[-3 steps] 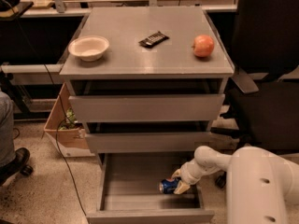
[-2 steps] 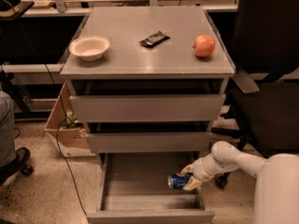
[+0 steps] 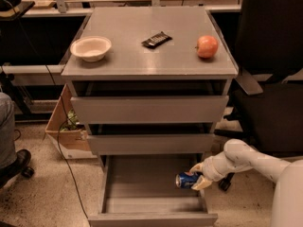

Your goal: Pick pepsi can from bottom drawer and place on counter

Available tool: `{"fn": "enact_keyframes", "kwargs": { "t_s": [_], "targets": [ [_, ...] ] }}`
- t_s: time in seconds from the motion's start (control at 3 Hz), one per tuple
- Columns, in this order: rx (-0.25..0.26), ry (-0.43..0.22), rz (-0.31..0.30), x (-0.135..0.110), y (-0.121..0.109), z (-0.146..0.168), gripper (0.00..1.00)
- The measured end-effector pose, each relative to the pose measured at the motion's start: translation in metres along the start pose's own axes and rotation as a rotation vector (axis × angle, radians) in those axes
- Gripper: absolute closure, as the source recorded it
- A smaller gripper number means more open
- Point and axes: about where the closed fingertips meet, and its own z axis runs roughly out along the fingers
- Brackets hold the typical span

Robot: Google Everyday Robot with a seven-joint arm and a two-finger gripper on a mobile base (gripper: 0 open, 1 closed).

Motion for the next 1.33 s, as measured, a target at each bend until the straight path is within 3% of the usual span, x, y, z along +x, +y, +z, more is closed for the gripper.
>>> {"fn": "enact_keyframes", "kwargs": {
  "t_s": [0.33, 0.67, 1.0, 1.33],
  "targets": [
    [0.001, -0.003, -0.007, -0.015, 0.002, -0.044, 1.00],
    [0.021, -0.022, -0.041, -0.049, 0.007, -0.121, 1.00],
    [0.044, -0.025, -0.071, -0.074, 0.008, -0.168, 1.00],
    [0.120, 0.000, -0.124, -0.117, 0.002, -0.233, 1.00]
  ]
}}
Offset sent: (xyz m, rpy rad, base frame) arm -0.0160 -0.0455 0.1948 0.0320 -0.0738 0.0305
